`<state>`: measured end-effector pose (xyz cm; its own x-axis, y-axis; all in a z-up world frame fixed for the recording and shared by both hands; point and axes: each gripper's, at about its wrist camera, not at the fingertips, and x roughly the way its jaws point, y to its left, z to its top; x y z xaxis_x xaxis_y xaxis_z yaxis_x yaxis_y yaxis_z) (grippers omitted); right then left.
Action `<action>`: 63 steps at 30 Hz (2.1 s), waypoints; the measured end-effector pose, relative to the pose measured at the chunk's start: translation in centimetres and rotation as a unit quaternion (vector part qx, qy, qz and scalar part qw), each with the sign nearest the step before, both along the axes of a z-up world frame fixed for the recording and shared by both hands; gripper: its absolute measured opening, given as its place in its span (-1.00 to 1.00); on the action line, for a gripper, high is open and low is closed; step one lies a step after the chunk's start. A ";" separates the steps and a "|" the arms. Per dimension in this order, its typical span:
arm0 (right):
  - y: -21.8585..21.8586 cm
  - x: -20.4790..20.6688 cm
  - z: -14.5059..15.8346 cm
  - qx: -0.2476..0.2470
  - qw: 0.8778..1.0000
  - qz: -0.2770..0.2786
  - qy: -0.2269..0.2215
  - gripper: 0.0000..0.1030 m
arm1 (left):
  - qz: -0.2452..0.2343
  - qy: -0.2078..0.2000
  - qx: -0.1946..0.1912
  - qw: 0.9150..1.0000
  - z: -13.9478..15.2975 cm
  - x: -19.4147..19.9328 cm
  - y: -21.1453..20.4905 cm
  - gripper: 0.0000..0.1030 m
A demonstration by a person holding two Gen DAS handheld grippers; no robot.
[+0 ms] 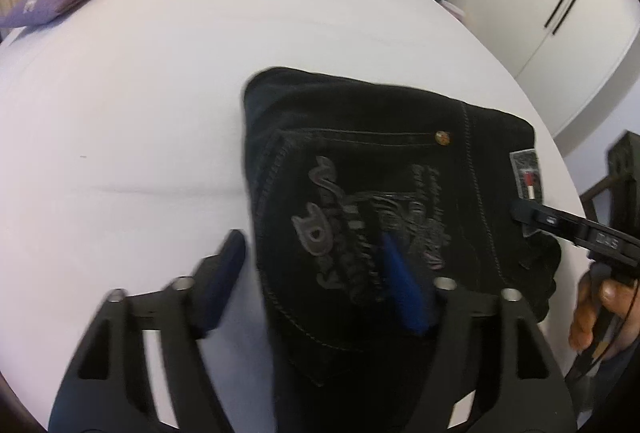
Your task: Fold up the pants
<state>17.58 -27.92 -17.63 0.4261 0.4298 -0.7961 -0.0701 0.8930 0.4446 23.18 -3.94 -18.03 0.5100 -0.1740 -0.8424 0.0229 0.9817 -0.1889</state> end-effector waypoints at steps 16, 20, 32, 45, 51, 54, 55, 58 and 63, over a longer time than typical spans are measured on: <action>3.5 -18.5 23.9 -0.209 0.861 -0.084 -0.456 1.00 | 0.140 -0.341 0.218 0.904 22.5 -19.8 -4.2 1.00; 4.1 -21.9 27.7 -0.206 0.843 -0.091 -0.488 1.00 | 0.128 -0.357 0.220 0.899 25.8 -24.9 -4.3 1.00; 4.0 -24.6 26.5 -0.143 0.934 -0.090 -0.314 1.00 | 0.117 -0.153 0.133 0.972 21.7 -28.7 -5.2 1.00; 5.1 -25.2 23.3 -0.182 0.947 -0.076 -0.252 1.00 | 0.091 -0.113 0.113 0.983 16.7 -28.1 -6.6 1.00; 5.3 -24.9 22.6 -0.182 0.952 -0.069 -0.237 1.00 | 0.090 -0.106 0.109 0.984 16.4 -26.5 -6.1 1.00; 5.4 -24.8 22.3 -0.182 0.953 -0.066 -0.232 1.00 | 0.090 -0.103 0.107 0.985 16.0 -26.2 -6.1 1.00; 5.4 -24.8 22.2 -0.182 0.954 -0.065 -0.230 1.00 | 0.090 -0.102 0.107 0.985 16.0 -26.2 -6.0 1.00; 5.4 -24.8 21.9 -0.182 0.955 -0.063 -0.226 1.00 | 0.091 -0.100 0.106 0.985 15.8 -26.1 -5.9 1.00; 5.4 -24.6 21.8 -0.182 0.956 -0.059 -0.220 1.00 | 0.093 -0.096 0.105 0.985 15.4 -25.8 -5.8 1.00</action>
<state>-7.07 -22.50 4.13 0.7833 0.0854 -0.6158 -0.0673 0.9964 0.0525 -2.66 -9.76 -2.62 0.6705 0.1063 -0.7343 -0.1463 0.9892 0.0096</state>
